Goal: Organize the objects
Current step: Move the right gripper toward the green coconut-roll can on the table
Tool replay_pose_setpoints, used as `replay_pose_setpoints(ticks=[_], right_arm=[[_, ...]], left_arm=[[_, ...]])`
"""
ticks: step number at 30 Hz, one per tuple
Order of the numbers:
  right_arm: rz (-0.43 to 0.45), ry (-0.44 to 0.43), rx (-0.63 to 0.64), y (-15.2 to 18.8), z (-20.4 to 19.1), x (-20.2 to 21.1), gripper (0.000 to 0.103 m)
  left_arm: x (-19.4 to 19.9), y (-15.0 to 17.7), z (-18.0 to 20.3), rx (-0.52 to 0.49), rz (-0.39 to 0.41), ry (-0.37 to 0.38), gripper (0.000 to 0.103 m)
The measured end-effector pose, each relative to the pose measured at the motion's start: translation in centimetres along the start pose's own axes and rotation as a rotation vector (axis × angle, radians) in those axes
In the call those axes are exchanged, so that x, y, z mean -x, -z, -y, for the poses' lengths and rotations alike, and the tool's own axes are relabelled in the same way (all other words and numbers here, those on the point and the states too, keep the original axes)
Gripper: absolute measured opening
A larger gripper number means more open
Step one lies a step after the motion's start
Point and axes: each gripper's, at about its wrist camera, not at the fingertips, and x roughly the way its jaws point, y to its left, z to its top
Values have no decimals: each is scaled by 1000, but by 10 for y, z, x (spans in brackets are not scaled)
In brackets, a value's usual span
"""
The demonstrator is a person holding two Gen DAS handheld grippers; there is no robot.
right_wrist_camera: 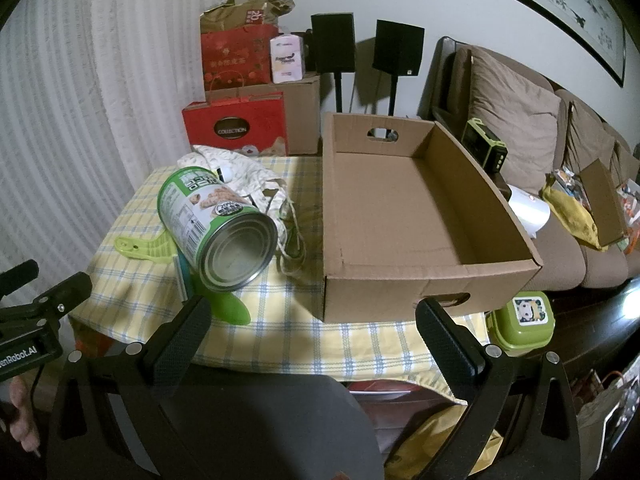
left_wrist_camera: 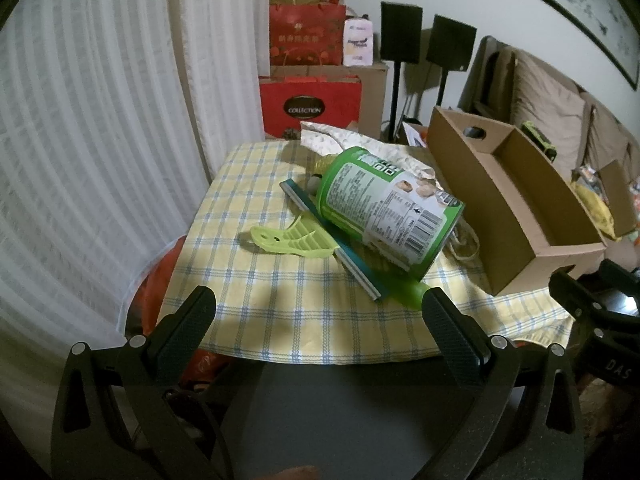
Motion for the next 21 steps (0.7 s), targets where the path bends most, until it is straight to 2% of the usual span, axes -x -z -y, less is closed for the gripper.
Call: replay_pose_setpoints(ticks=[12,16,21], right_arm=[[3,-20,12,-2,-3,-7,103],[5,-53,11,-6,-9,-15,103],[8,-164,-15,-15,-14,-25,103]], left_arm=[[-15,-9,-5,9,5,1,103],[-21,-21,-15,16,36,42,103],[-29,-42,-28,23,85,50,103]])
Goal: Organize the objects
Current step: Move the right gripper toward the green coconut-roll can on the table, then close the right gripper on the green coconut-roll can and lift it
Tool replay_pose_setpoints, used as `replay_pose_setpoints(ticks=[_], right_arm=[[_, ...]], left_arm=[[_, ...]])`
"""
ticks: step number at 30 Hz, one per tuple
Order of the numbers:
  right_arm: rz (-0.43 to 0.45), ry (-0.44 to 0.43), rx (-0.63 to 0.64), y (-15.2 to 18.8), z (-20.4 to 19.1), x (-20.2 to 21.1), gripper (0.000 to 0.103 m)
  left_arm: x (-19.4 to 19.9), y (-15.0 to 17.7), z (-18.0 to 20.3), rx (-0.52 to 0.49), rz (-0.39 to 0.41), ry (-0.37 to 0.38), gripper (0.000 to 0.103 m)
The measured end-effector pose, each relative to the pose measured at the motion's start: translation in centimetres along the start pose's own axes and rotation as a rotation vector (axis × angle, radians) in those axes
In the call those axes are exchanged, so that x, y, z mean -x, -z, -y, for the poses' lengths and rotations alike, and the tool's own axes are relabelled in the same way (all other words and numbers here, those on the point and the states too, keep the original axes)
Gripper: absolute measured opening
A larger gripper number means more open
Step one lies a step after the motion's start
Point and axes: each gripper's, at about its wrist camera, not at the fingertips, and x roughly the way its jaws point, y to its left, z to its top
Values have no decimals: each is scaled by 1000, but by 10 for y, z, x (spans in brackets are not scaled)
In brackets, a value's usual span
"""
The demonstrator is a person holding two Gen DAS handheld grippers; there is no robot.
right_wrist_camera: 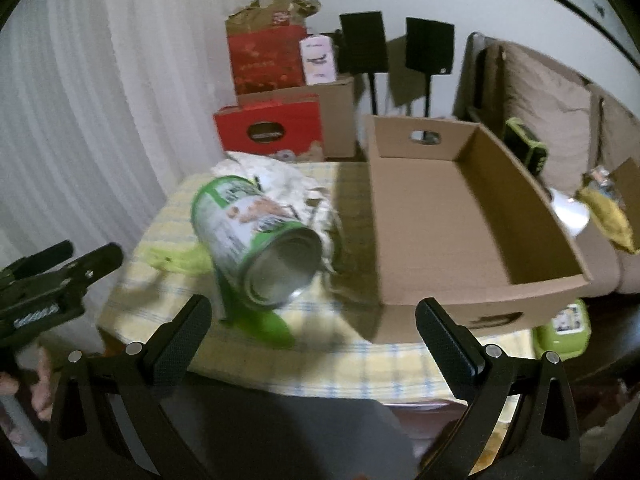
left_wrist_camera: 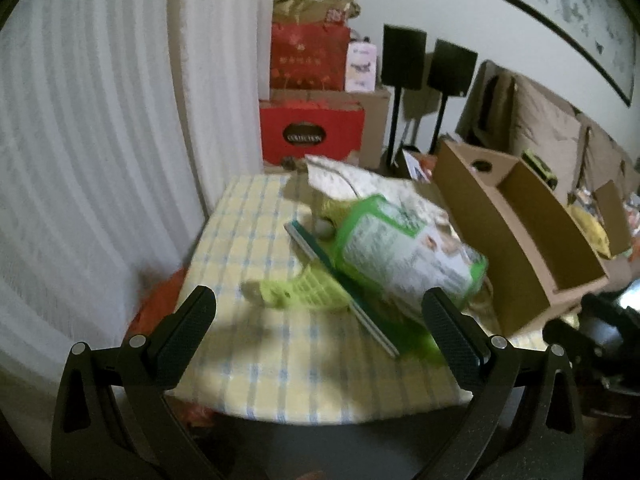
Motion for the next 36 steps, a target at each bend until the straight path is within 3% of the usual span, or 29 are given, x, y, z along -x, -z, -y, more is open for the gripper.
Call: replay_pose_setpoints(ticks=[8,15,22,31,36], right_arm=[[-18,-34,-11,-11,-10,-18,103],[-26,-29,17,-17,-19,-35,101],[-33,-58,46,-21,-27,-51,99],[-82,-98,22,-21,-30,-77,100],[-102,-104,29,-17,-33,-86,100]], left_arm=[[-33,-22,-15,50,-29,79,103],[-71,-39,-13,86,-81,239,103],[-99,-53,-7,73,-102,298,103],[-129,-55,4,37,-158,310,103],[-144,-53,8,30,-194,366,103]])
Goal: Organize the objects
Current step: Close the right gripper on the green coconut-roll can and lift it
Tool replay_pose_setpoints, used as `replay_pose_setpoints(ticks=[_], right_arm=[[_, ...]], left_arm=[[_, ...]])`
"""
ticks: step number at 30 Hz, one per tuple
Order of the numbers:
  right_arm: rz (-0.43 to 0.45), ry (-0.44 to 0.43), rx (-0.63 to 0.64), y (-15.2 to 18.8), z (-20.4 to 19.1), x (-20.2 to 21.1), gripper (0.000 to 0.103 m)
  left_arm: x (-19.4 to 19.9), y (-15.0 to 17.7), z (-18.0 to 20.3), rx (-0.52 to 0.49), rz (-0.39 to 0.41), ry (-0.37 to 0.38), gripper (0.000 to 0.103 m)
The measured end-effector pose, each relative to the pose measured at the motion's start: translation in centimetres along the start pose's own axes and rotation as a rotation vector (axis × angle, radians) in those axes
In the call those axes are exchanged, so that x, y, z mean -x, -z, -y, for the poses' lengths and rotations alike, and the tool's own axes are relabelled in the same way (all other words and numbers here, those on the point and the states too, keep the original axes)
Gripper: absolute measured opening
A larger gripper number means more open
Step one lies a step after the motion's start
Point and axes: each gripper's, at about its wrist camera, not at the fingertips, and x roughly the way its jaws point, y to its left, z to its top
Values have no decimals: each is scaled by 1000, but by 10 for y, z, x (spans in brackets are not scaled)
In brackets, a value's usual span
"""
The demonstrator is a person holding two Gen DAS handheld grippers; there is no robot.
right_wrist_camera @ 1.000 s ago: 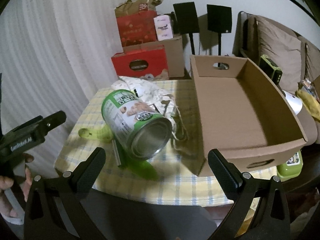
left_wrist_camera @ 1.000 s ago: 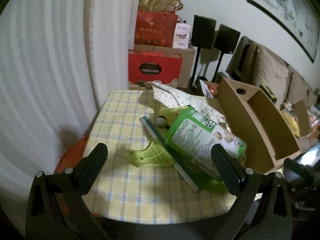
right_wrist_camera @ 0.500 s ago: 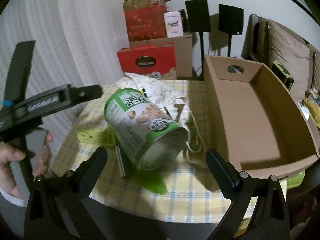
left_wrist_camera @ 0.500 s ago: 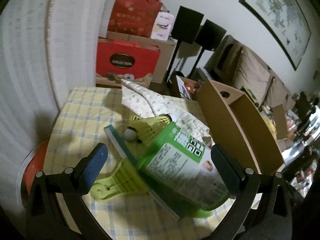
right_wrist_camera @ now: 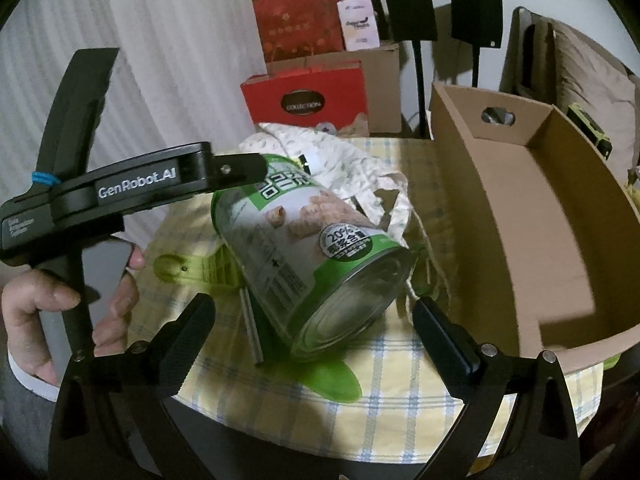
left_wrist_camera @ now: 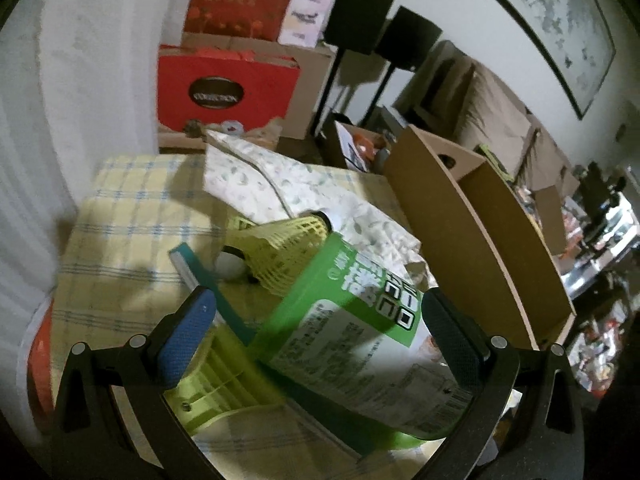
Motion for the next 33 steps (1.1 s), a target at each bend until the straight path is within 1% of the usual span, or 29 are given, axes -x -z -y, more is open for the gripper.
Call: replay_pose_setpoints(ticks=[2,5,9,11,12,14,18,21,23,24,27,30,33], right_arm=[[-5,8,2,0,0,-4,100],[-8,18,0,0,0,-10,100],[-30,22,10,-1,-2,-11,100],[-21,33,35,-3,-2,-4,100],[-14,46,60,-6,-1,1,100],[-6,60,119,-14,-2,9,100],[-19,63,249,-30,-7,12,102],[-37,46,357,-38,-14,4,102],[-57,36,434,-41,-19,-8,102],[-70,31,451,-43,-21,-13,102],[-119,-9,452,-50,-16,-28,102],[-188,-87,425,-57,-10,-44,102],[-227,-109,417,-56,-9,-55,102]], left_arm=[[-4,1,2,-2,-10,13,103],[-8,1,5,-7,-22,2,103],[4,8,2,12,-3,-19,103],[12,13,-5,48,3,-30,103],[15,16,-10,77,3,-20,103],[18,22,-19,144,-22,2,103],[18,27,-26,249,-67,63,103],[14,30,-29,328,-90,109,103],[9,31,-29,358,-96,111,103],[6,33,-29,373,-105,113,103],[-4,36,-31,426,-136,147,103],[-12,39,-32,465,-153,166,103],[-22,41,-34,504,-167,175,103]])
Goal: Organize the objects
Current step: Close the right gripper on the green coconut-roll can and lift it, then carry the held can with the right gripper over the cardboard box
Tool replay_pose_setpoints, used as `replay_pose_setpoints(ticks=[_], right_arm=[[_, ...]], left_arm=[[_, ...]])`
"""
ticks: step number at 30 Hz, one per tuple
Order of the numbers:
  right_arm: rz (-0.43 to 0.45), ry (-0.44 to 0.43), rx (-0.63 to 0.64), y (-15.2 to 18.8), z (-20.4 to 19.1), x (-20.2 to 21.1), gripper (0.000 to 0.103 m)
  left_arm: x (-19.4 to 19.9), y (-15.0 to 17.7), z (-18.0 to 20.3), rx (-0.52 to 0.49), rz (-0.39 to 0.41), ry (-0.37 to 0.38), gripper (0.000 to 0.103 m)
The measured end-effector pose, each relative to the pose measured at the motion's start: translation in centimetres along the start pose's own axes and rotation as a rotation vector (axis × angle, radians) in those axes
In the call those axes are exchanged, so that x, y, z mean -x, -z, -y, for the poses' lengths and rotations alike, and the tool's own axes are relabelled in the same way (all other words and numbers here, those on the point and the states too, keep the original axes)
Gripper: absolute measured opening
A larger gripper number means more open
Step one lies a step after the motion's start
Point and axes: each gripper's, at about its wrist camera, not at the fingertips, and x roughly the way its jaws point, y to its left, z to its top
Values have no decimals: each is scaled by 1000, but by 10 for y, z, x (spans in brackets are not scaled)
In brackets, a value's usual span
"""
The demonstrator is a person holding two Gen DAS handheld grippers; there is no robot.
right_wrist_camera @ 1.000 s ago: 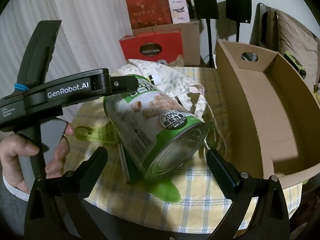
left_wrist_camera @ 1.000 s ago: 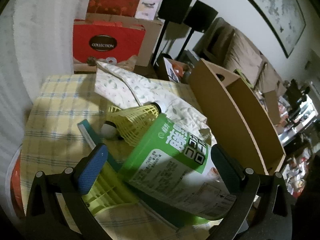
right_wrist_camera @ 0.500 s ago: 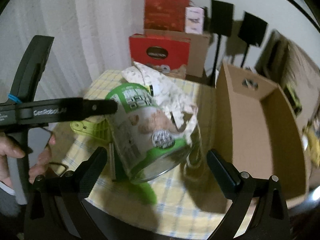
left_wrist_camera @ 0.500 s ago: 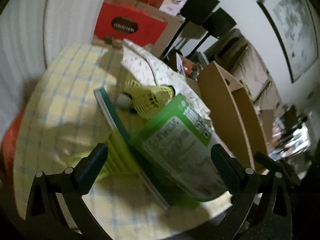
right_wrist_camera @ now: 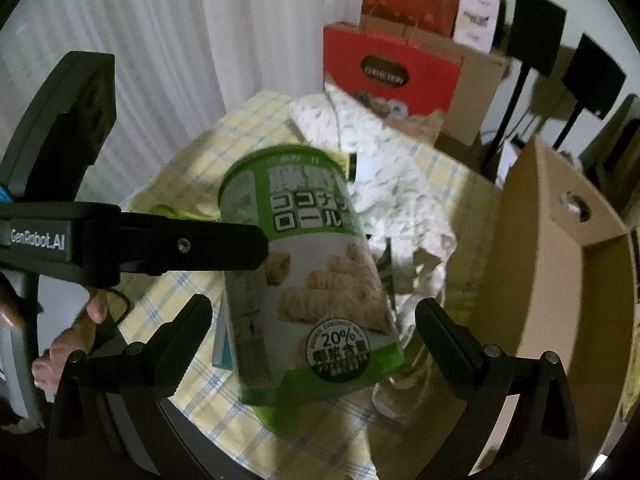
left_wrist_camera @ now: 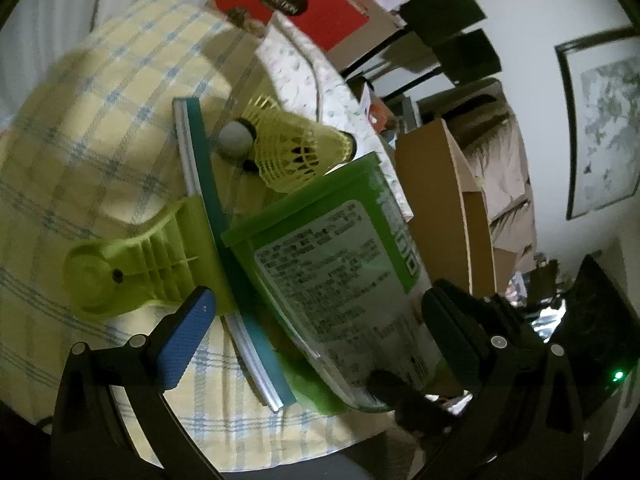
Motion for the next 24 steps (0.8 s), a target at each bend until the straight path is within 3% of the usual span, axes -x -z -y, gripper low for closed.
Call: replay_pose_setpoints(ticks=[7,13,18,24], right_arm=[[-72,16,18,0,-5,-27,103],[-57,11,-3,2,0,-28,103],[-33,-22,-26,4,7,-29,103],[-31,-19,-32,2,4,-27,103]], left_arm=[[-16,0,0,55,-15,54,103],[-25,-2,0,84,-13,84,103],[-30,-5,-3,70,-37,116,103],[-21,-4,7,13,-28,86,103]])
